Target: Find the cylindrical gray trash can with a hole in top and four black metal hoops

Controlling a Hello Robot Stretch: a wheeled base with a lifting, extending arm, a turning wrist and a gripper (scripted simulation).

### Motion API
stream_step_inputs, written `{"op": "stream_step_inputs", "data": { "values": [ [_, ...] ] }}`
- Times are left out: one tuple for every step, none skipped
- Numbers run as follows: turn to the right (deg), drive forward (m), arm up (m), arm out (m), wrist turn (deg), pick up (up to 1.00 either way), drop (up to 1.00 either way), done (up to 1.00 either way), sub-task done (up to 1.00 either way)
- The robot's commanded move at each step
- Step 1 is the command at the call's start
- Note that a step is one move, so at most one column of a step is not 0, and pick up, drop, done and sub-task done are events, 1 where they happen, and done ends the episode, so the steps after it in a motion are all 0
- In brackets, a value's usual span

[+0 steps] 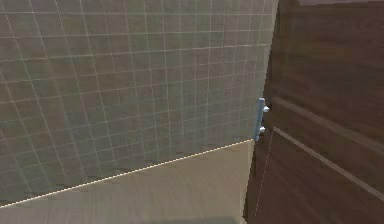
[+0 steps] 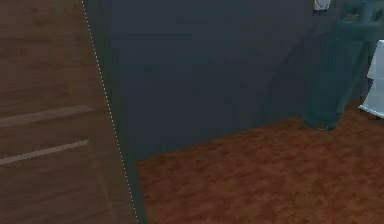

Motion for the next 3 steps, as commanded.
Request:
{"op": "stream_step_inputs", "data": {
  "values": [
    [-3.0, 0.0, 0.0, 0.0, 0.0, 0.0, 0.0, 0.0, 0.0],
    [0.0, 1.0, 0.0, 0.0, 0.0, 0.0, 0.0, 0.0, 0.0],
    [-9.0, 0.0, 0.0, 0.0, 0.0, 0.0, 0.0, 0.0, 0.0]
  ]
}}
